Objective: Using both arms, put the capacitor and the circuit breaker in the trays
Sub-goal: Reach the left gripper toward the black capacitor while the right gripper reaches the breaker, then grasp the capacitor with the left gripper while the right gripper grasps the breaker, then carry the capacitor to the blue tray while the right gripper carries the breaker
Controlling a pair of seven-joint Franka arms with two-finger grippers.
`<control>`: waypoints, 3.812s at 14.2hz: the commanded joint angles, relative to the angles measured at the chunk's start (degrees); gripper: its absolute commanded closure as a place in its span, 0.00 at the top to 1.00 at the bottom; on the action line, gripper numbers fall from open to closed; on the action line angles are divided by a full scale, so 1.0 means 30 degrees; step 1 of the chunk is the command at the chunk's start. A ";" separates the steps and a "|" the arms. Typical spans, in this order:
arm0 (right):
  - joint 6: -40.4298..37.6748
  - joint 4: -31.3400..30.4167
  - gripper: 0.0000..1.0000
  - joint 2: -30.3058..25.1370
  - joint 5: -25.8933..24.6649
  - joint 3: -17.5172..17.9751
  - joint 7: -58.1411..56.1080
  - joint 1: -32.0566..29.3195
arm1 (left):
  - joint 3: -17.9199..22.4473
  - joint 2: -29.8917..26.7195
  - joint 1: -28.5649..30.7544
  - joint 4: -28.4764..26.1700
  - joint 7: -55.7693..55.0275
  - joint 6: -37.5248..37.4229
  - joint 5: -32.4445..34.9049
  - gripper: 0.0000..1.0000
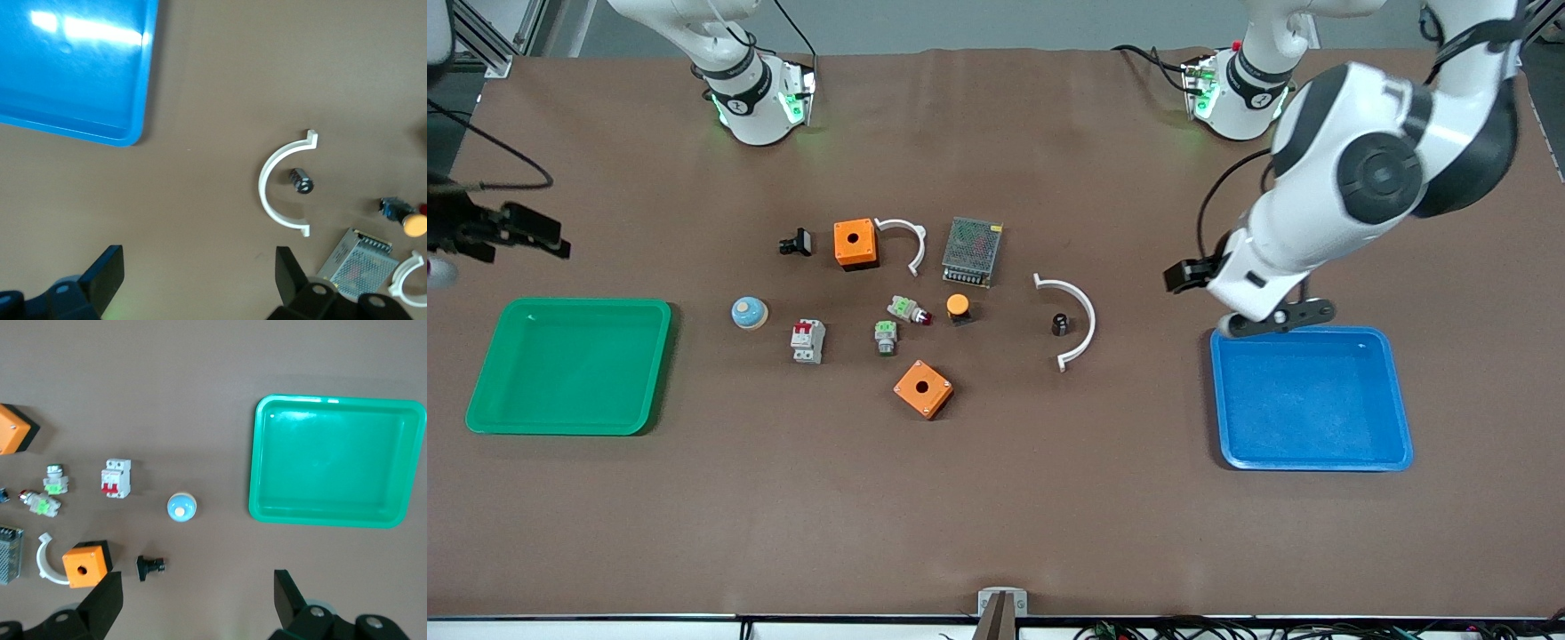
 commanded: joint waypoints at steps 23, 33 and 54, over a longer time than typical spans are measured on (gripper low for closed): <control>1.6015 -1.0225 1.00 0.4145 0.0306 0.0134 0.7305 0.6928 | 0.0089 0.6591 -0.5241 -0.3836 -0.9451 1.3575 0.3466 0.96; 1.9034 -1.1015 1.00 0.6169 -0.0665 0.0105 0.7392 0.6517 | 0.0060 0.6944 -0.5270 -0.3748 -1.0565 1.3605 0.4141 0.41; 1.8481 -1.0961 0.00 0.5936 -0.0460 0.0105 0.8537 0.5850 | -0.0028 0.2374 0.1314 -0.3132 -0.1819 0.7541 0.3906 0.17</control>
